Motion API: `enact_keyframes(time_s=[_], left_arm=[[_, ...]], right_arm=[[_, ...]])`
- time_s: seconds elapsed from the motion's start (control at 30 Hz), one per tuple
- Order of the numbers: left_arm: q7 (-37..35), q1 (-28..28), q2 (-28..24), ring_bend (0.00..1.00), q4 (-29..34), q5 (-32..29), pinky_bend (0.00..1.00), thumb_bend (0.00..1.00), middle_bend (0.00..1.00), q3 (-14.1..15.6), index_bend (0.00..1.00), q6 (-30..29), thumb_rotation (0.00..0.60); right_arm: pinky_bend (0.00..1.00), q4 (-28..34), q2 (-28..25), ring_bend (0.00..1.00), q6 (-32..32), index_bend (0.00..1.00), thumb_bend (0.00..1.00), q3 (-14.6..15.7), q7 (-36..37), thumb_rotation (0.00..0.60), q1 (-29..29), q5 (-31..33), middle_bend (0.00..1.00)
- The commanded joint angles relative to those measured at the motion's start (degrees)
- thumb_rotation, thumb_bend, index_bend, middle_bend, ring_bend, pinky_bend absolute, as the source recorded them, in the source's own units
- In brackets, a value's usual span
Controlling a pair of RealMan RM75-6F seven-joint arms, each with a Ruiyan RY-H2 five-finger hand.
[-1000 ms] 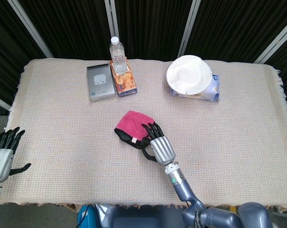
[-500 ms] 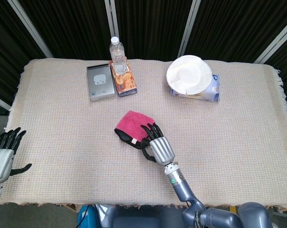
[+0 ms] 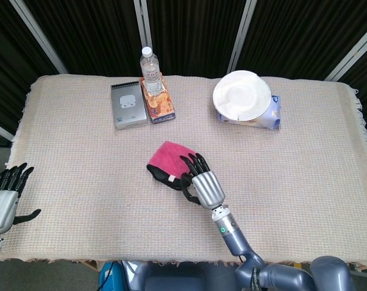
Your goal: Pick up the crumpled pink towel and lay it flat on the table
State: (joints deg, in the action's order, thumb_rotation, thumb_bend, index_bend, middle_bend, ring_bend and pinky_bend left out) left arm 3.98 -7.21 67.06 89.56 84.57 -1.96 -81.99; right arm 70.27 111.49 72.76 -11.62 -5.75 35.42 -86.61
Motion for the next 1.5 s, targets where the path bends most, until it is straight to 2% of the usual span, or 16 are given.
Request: enact_keyframes(time_s=[0.03, 0.27, 0.63, 0.93, 1.23, 1.5], left_arm=[[-0.02, 0.01, -0.02, 0.0, 0.02, -0.02, 0.01, 0.0, 0.0, -0.02, 0.0, -0.02, 0.6], [-0.11, -0.02, -0.14, 0.0, 0.21, 0.04, 0.01, 0.0, 0.0, 0.02, 0.0, 0.03, 0.6], [0.45, -0.52, 0.12, 0.0, 0.44, -0.52, 0.01, 0.0, 0.0, 0.02, 0.0, 1.22, 0.6], [0.73, -1.07, 0.49, 0.0, 0.47, -1.03, 0.01, 0.0, 0.0, -0.02, 0.0, 2.37, 0.6], [0.14, -1.74, 0.91, 0.0, 0.29, -2.18, 0.01, 0.0, 0.0, -0.13, 0.0, 4.16, 0.6], [-0.38, -2.7, 1.38, 0.0, 0.8, -3.27, 0.01, 0.0, 0.0, -0.54, 0.0, 5.97, 0.6]], right_arm=[[0.0, 2.73, -2.48, 0.01, 0.81, 0.59, 0.47, -2.04, -1.86, 0.6, 0.72, -0.31, 0.14], [0.0, 8.25, -8.67, 0.01, 0.74, 0.59, 0.47, -6.05, -5.71, 0.6, 1.56, 0.63, 0.14], [0.0, 17.99, -19.14, 0.01, -1.23, 0.59, 0.48, -12.95, -12.58, 0.6, 3.06, 5.69, 0.14], [0.0, 25.26, -24.08, 0.01, -1.0, 0.59, 0.48, -17.94, -19.64, 0.6, 5.46, 9.79, 0.14], [0.0, 27.56, -27.04, 0.01, -3.13, 0.59, 0.47, -22.18, -28.13, 0.6, 10.23, 16.63, 0.14], [0.0, 25.05, -28.98, 0.01, -5.02, 0.59, 0.48, -24.72, -33.27, 0.6, 14.73, 23.38, 0.14]])
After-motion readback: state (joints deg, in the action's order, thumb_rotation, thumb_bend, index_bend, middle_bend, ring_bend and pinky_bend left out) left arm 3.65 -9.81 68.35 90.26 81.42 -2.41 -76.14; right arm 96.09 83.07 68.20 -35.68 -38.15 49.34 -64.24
